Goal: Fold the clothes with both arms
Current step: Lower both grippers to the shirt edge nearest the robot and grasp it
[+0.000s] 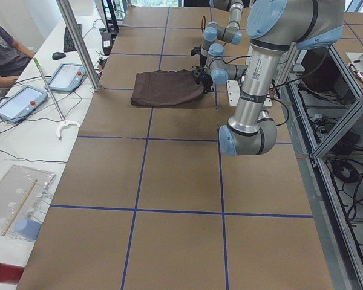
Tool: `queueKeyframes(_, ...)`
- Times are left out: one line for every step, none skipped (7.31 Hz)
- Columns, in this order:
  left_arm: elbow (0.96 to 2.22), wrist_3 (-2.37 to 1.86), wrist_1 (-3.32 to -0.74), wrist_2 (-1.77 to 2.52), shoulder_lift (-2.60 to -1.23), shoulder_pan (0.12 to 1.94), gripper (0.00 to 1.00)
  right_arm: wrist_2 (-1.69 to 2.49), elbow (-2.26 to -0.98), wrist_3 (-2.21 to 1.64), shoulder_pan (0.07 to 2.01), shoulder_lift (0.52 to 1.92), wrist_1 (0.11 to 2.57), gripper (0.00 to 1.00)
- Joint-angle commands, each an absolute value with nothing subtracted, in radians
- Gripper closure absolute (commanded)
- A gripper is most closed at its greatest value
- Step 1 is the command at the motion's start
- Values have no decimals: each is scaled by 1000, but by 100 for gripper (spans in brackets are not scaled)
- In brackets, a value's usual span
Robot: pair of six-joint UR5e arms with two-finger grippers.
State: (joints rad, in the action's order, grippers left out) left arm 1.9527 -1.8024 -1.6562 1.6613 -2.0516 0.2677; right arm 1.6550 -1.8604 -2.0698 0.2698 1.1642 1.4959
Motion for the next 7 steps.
queueKeyframes(1953, -1802, -1655, 1661, -2052, 270, 100, 1657, -1853, -2071, 268, 1166, 1506, 0)
queueKeyframes(1954, -1802, -1657, 1661, -2052, 271, 100, 1657, -1852, -2072, 268, 1167, 1506, 0)
queueKeyframes(1954, -1802, -1655, 1661, -2052, 270, 100, 1657, -1850, -2072, 268, 1167, 1506, 0)
queueKeyframes(1954, -1802, -1655, 1661, -2052, 271, 100, 1657, -1850, -2072, 268, 1167, 1506, 0)
queueKeyframes(1954, -1802, -1657, 1661, -2052, 272, 100, 1657, -1850, -2072, 270, 1167, 1506, 0)
queueKeyframes(1954, -1802, -1657, 1660, -2052, 272, 100, 1657, -1848, -2074, 270, 1167, 1508, 9)
queueKeyframes(1953, -1802, -1657, 1660, -2052, 272, 100, 1657, -1848, -2074, 270, 1167, 1508, 35)
